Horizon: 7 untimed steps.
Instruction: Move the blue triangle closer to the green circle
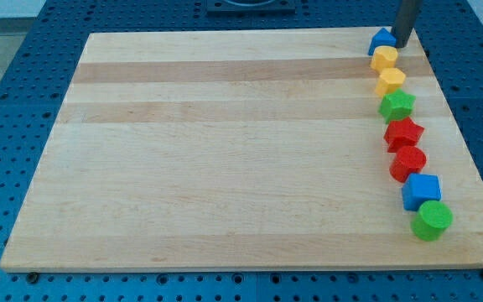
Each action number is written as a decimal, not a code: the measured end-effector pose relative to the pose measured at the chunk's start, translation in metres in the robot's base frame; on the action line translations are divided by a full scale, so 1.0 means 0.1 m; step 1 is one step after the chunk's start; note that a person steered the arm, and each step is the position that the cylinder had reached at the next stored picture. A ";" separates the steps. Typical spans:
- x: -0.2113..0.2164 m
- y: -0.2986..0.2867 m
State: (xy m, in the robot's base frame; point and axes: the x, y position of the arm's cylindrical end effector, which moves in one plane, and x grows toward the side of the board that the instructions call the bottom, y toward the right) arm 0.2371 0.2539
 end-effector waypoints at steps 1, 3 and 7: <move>0.00 0.00; 0.21 0.18; 0.42 -0.90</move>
State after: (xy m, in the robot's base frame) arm 0.2787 0.1637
